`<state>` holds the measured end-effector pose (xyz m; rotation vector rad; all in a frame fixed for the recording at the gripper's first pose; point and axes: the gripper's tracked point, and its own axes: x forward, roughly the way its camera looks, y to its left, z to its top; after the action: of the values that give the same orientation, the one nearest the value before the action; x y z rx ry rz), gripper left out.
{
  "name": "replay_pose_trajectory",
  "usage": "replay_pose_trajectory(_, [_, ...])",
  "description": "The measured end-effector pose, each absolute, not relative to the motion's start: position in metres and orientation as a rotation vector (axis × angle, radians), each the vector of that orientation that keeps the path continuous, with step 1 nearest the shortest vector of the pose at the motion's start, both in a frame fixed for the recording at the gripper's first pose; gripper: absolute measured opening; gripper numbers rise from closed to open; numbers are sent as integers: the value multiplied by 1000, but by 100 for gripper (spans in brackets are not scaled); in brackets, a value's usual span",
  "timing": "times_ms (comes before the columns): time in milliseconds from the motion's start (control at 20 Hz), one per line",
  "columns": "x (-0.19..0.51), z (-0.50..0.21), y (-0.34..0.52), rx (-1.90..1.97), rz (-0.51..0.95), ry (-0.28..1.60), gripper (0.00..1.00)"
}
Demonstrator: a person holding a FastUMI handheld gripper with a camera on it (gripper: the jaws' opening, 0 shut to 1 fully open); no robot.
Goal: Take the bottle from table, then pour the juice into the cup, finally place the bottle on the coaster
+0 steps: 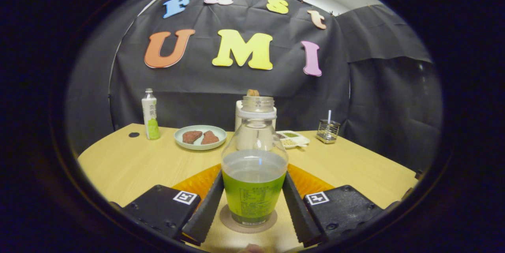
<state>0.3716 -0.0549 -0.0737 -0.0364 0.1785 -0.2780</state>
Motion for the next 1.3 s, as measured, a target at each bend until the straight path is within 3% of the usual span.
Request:
replay_pose_trajectory(50, [371, -72, -54, -30, -267, 178, 87])
replay_pose_trajectory(100, [369, -72, -53, -32, -260, 173, 100])
replay_pose_trajectory(650, [334, -27, -56, -27, -219, 117, 100])
replay_pose_trajectory(1300, [211, 52, -64, -82, -217, 55, 100])
